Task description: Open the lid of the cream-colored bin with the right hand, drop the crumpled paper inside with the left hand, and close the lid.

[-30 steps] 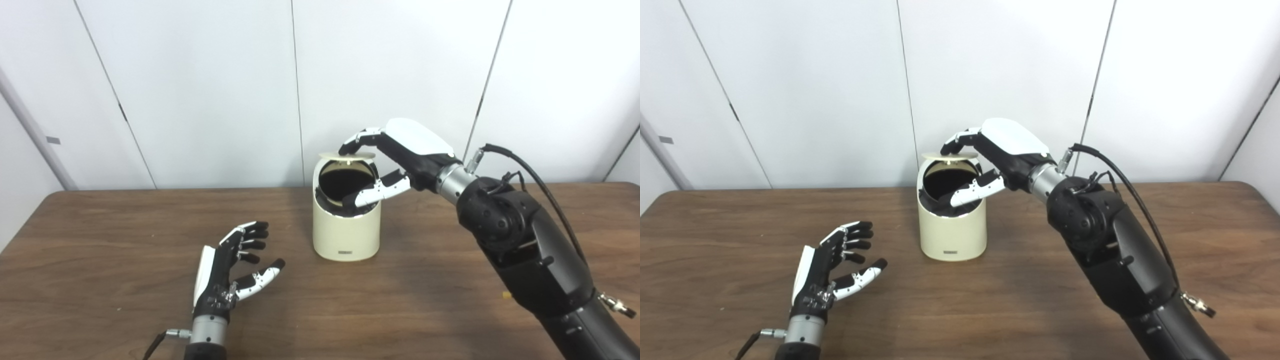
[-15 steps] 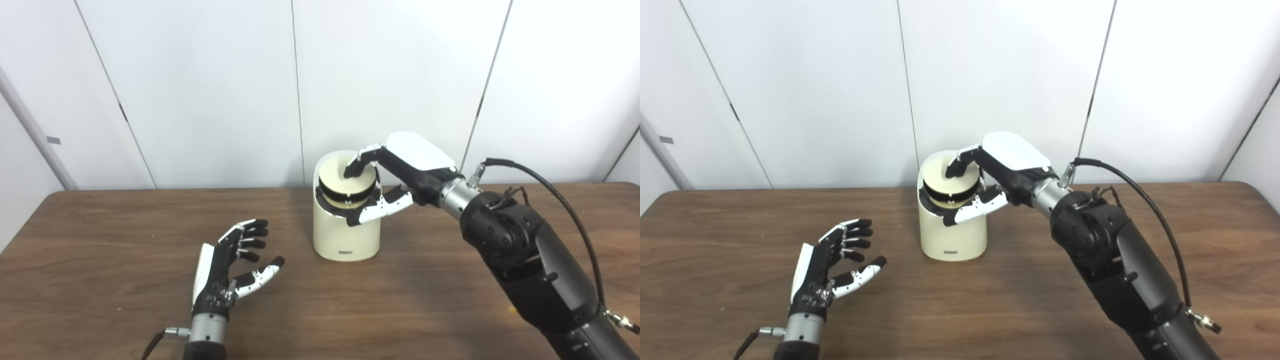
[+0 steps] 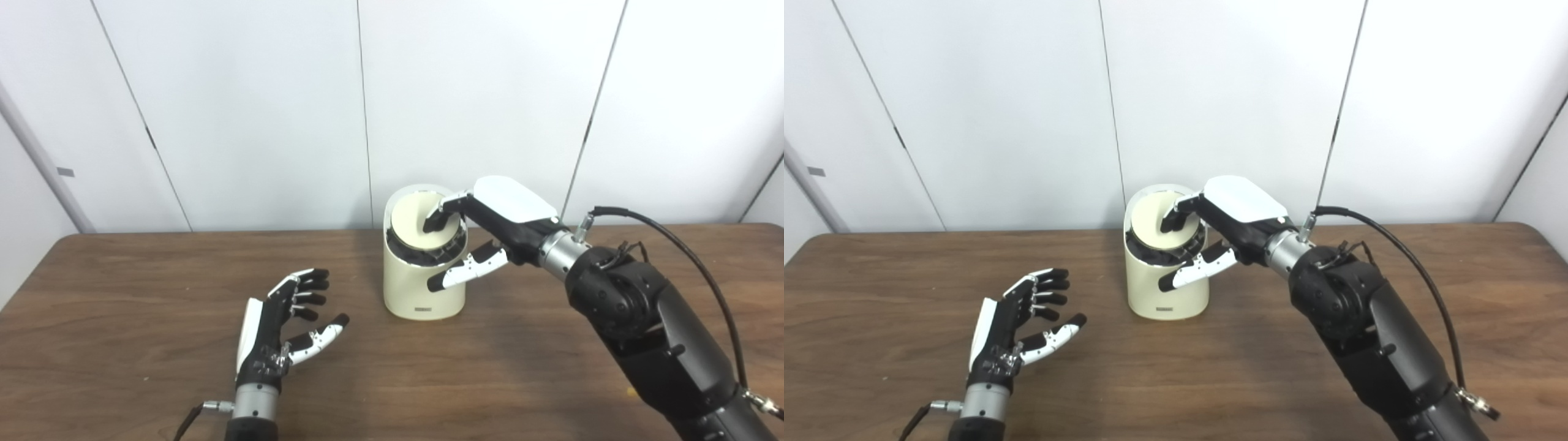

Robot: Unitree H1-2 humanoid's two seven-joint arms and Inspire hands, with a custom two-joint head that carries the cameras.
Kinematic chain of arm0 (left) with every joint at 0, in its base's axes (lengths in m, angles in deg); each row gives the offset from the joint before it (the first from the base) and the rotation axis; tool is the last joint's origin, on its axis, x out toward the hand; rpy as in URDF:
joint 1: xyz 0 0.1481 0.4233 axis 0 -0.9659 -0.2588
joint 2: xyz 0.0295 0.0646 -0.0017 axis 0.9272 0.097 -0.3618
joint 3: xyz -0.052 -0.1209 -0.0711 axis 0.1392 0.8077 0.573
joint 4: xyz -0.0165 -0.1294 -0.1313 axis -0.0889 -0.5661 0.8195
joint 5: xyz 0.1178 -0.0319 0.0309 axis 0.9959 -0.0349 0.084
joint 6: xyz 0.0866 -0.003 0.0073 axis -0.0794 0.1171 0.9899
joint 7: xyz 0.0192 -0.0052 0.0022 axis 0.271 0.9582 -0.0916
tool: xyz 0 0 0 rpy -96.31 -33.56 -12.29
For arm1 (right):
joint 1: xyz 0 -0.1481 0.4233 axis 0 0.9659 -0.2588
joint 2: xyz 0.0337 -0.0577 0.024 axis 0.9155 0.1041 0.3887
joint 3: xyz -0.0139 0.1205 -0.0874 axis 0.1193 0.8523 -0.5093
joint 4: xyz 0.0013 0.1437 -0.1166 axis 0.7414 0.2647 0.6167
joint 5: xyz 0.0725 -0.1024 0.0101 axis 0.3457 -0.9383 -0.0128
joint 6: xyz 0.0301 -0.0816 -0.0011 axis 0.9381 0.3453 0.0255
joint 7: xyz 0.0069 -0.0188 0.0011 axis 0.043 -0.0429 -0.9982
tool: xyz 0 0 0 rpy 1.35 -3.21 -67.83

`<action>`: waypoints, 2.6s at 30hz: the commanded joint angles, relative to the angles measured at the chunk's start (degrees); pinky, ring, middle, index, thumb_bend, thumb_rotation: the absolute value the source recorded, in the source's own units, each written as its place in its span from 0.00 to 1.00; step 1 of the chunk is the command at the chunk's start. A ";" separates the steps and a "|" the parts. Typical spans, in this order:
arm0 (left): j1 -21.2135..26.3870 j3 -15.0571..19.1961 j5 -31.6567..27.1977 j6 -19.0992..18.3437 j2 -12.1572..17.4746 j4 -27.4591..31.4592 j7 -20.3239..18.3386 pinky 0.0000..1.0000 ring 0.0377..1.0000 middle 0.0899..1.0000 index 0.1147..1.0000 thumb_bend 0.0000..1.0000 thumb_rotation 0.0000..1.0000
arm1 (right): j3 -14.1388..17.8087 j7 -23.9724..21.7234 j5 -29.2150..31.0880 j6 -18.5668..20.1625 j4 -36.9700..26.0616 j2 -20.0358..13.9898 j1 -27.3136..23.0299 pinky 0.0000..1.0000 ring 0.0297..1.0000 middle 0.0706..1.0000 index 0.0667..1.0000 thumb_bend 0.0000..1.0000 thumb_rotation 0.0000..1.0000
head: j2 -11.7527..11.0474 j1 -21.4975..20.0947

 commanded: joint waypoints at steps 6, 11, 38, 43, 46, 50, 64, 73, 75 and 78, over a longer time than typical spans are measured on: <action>1.57 -0.21 0.56 0.29 -0.28 2.59 0.45 0.56 0.64 0.69 0.70 0.63 0.00 | -0.25 -0.10 0.20 -1.54 -1.05 0.03 -0.89 0.83 0.82 0.64 0.63 0.77 0.57 | 0.65 0.07; 1.46 -0.41 0.65 -0.62 -0.64 3.28 0.37 0.56 0.64 0.69 0.70 0.63 0.00 | -1.10 -0.04 -0.56 -3.13 -1.11 -0.45 -0.44 0.82 0.82 0.62 0.62 0.77 0.57 | 1.12 0.33; 1.16 -0.60 0.68 -2.44 -0.49 4.64 -0.19 0.57 0.65 0.69 0.70 0.63 0.00 | -4.70 0.89 -7.33 -10.97 0.75 -2.36 0.33 0.87 0.77 0.63 0.62 0.78 0.58 | 2.45 0.58; 1.54 -0.60 0.53 -2.38 -0.48 4.38 -0.32 0.57 0.65 0.69 0.70 0.63 0.00 | -0.75 0.78 -4.63 -7.89 -1.06 -1.75 -0.90 0.90 0.86 0.71 0.69 0.75 0.59 | 2.31 0.50; 1.71 -0.66 0.64 -2.14 -0.36 4.19 -0.32 0.56 0.65 0.69 0.70 0.62 0.00 | 2.20 1.13 -2.62 -6.24 -1.67 -1.27 -1.56 0.84 0.86 0.77 0.75 0.73 0.58 | 2.18 0.48; 1.80 -0.70 0.94 -2.19 -0.19 4.23 -0.28 0.57 0.65 0.68 0.70 0.63 0.00 | 6.38 2.25 0.53 -4.38 -1.90 -0.54 -2.04 0.73 0.83 0.82 0.80 0.74 0.57 | 2.14 0.48; 1.53 -0.51 0.10 -2.33 -0.07 4.79 -0.98 0.56 0.65 0.68 0.70 0.63 0.00 | 14.54 4.65 9.53 0.18 -7.12 -0.05 8.26 0.67 0.85 0.92 0.92 0.82 0.40 | 2.41 -0.20; 2.27 -0.58 -0.81 -0.81 0.84 4.05 -1.70 0.57 0.64 0.69 0.70 0.64 0.00 | 17.35 8.11 14.54 1.34 -8.55 1.85 17.89 0.69 0.83 0.89 0.92 0.85 0.35 | 2.38 -0.61; 2.44 -0.67 -0.78 -0.77 0.98 4.05 -1.81 0.57 0.64 0.69 0.70 0.63 0.00 | 17.85 9.00 14.81 1.98 -8.90 2.44 19.11 0.68 0.83 0.89 0.92 0.85 0.37 | 2.26 -0.68; 2.64 -0.70 -1.01 -0.98 1.01 4.12 -2.03 0.57 0.64 0.69 0.71 0.63 0.00 | 18.53 10.50 16.23 0.86 -8.14 3.20 20.93 0.67 0.83 0.90 0.92 0.84 0.35 | 2.26 -0.68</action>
